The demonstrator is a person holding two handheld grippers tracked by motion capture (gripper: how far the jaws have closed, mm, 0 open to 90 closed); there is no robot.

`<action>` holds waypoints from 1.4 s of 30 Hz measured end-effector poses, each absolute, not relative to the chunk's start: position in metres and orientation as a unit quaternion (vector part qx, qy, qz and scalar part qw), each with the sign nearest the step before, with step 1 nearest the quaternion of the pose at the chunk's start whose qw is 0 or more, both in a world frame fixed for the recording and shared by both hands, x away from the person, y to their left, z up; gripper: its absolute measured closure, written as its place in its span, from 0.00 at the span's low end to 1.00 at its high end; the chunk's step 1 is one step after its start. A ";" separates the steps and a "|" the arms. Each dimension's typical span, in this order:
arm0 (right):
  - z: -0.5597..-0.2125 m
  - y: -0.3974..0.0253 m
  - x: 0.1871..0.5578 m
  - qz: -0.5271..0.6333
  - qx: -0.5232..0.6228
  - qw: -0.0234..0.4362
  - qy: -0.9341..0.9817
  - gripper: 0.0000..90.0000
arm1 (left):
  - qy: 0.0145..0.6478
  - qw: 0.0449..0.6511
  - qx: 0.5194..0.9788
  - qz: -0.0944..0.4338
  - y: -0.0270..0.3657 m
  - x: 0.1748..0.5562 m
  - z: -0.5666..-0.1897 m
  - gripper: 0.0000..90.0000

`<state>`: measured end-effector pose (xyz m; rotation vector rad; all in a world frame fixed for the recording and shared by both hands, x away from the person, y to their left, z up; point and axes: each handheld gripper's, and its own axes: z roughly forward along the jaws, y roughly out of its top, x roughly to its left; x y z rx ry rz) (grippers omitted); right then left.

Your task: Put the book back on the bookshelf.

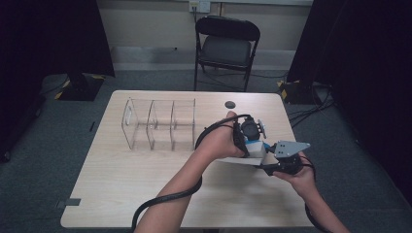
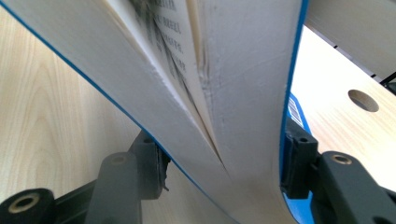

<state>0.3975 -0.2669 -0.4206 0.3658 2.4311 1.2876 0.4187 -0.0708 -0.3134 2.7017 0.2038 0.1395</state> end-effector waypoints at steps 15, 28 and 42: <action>-0.424 -0.272 0.400 0.472 0.148 0.156 0.855 0.51 | 0.086 0.279 0.954 0.065 -0.056 0.430 -0.321 0.46; -0.424 -0.277 0.404 0.482 0.157 0.145 0.850 0.51 | 0.100 0.319 0.940 0.064 -0.046 0.433 -0.320 0.38; -0.425 -0.284 0.407 0.489 0.167 0.135 0.845 0.51 | 0.112 0.348 0.928 0.065 -0.028 0.436 -0.315 0.23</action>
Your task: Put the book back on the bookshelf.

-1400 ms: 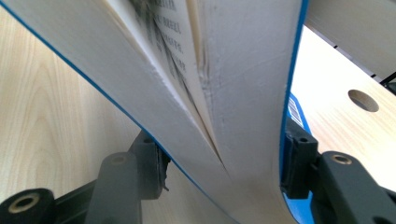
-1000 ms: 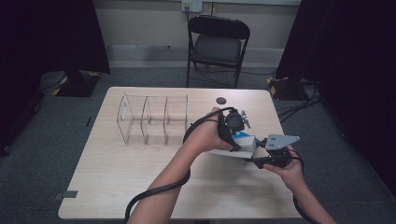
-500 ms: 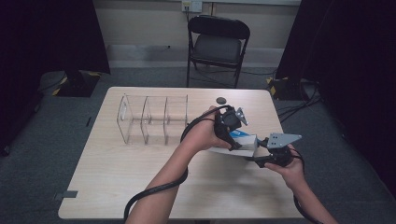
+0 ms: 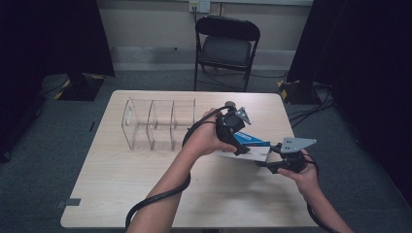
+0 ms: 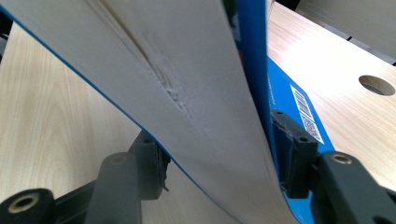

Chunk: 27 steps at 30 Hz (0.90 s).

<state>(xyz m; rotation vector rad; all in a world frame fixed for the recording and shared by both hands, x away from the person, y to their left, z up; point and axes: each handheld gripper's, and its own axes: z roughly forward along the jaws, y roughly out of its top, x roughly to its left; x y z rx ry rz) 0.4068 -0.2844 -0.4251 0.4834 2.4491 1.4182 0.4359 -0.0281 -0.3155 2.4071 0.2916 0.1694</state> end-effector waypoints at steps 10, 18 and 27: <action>-0.424 -0.290 0.410 0.495 0.181 0.127 0.840 0.51 | 0.111 0.347 0.929 0.063 -0.018 0.433 -0.325 0.21; -0.423 -0.292 0.413 0.503 0.185 0.123 0.835 0.51 | 0.111 0.349 0.928 0.071 -0.016 0.434 -0.333 0.19; -0.422 -0.294 0.415 0.507 0.189 0.115 0.833 0.51 | 0.100 0.345 0.930 0.075 -0.016 0.433 -0.339 0.18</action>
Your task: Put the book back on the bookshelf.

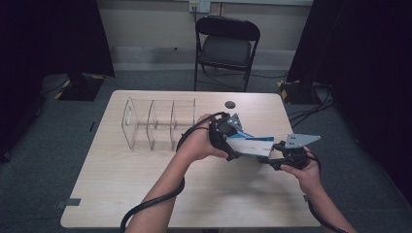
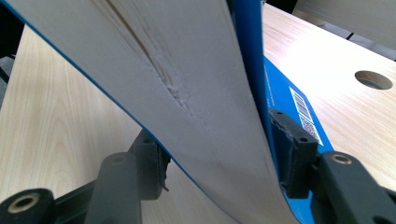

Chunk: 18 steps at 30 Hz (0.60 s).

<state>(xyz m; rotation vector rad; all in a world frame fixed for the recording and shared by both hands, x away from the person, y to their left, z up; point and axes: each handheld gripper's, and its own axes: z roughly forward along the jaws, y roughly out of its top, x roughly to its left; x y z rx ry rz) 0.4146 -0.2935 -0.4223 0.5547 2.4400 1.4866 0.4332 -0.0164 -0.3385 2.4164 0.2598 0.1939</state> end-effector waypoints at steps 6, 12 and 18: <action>-0.422 -0.294 0.416 0.509 0.193 0.114 0.831 0.51 | 0.094 0.342 0.932 0.079 -0.020 0.435 -0.345 0.35; -0.422 -0.295 0.416 0.511 0.191 0.111 0.831 0.51 | 0.037 0.329 0.938 0.101 -0.024 0.430 -0.339 0.53; -0.421 -0.298 0.416 0.519 0.190 0.101 0.827 0.52 | 0.042 0.324 0.940 0.097 -0.028 0.427 -0.332 0.56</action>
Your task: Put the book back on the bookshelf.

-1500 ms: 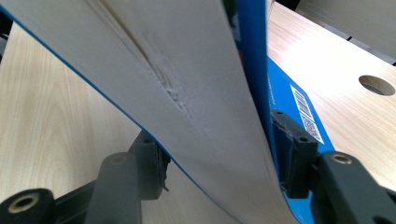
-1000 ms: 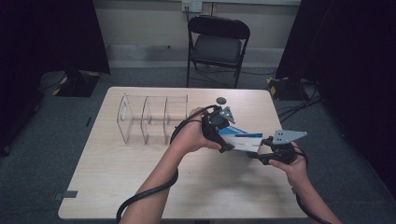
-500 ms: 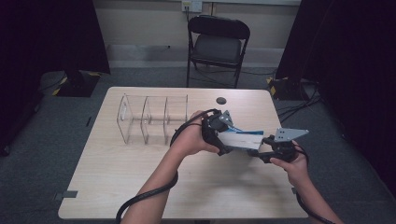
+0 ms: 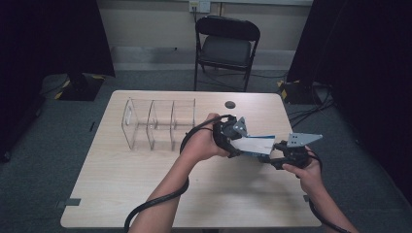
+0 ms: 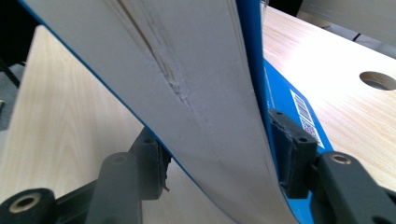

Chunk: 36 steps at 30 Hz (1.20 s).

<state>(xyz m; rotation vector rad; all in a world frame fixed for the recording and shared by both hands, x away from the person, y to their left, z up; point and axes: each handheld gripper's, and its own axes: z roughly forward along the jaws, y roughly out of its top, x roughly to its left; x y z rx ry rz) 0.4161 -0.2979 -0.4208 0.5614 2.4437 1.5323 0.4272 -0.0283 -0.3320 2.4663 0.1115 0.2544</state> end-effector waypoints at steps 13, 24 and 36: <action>-0.399 -0.305 0.411 0.548 0.180 0.037 0.816 0.57 | 0.087 0.327 0.940 0.048 -0.031 0.426 -0.300 0.54; -0.395 -0.311 0.420 0.550 0.191 0.041 0.812 0.61 | 0.145 0.345 0.921 0.108 -0.006 0.436 -0.301 0.27; -0.391 -0.315 0.426 0.547 0.194 0.050 0.813 0.62 | 0.198 0.350 0.910 0.105 0.027 0.434 -0.310 0.21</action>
